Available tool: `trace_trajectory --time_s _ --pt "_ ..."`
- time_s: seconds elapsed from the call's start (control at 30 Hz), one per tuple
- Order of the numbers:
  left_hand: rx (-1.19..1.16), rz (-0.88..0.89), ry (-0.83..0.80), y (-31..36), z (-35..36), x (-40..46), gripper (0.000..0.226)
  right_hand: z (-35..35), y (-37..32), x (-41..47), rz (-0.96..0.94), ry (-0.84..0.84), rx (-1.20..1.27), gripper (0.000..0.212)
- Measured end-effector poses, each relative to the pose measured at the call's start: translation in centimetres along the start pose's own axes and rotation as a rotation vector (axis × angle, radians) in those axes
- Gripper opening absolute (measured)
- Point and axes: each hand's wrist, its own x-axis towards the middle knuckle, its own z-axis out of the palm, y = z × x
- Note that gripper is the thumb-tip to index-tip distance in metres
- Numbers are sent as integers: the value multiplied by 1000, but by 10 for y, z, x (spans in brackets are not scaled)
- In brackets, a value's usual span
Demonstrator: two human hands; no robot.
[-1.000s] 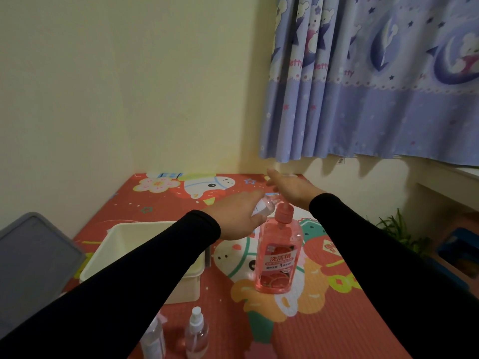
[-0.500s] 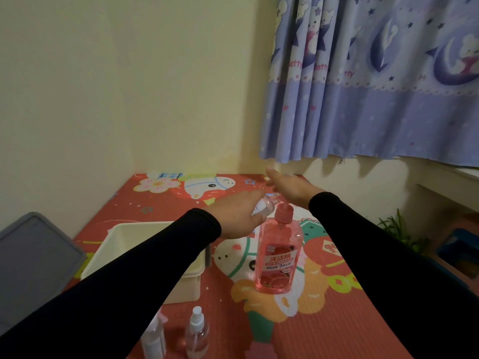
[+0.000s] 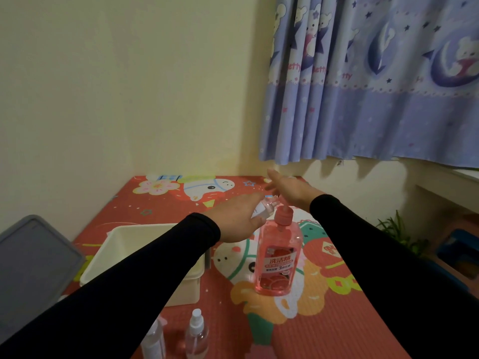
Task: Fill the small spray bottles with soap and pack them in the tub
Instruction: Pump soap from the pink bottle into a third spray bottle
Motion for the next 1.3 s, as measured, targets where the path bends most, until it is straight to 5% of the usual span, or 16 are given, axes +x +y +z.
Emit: trace_trajectory --time_s 0.97,1.13,1.3 --pt "7 -9 -41 -7 7 3 55 12 14 8 45 -17 2 84" --pt "4 18 14 -5 1 4 50 3 6 8 -8 22 90 70" --pt "-28 4 -6 -6 11 1 51 12 12 6 24 -21 -58 78"
